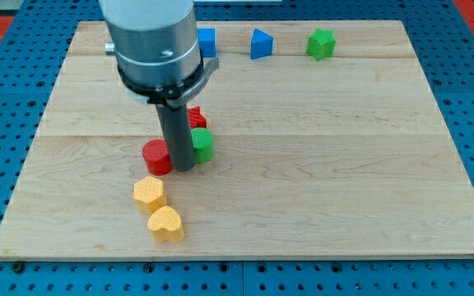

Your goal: Push the green circle to the right of the red star

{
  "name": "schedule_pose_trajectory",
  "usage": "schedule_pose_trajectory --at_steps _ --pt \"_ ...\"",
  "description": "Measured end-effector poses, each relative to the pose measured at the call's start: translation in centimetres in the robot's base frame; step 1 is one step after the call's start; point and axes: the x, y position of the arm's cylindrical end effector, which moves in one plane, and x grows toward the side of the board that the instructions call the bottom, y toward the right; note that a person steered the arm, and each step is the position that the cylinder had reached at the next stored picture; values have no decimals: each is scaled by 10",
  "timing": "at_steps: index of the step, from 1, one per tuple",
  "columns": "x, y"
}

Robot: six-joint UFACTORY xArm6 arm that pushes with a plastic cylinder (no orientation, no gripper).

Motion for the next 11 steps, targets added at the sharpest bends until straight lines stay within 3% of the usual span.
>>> schedule_pose_trajectory --at_steps 2,4,6,9,10,11 --pt "-35 11" --pt "1 50" --pt "-117 39" --pt "-23 70" --pt "-54 146" --pt "-97 108"
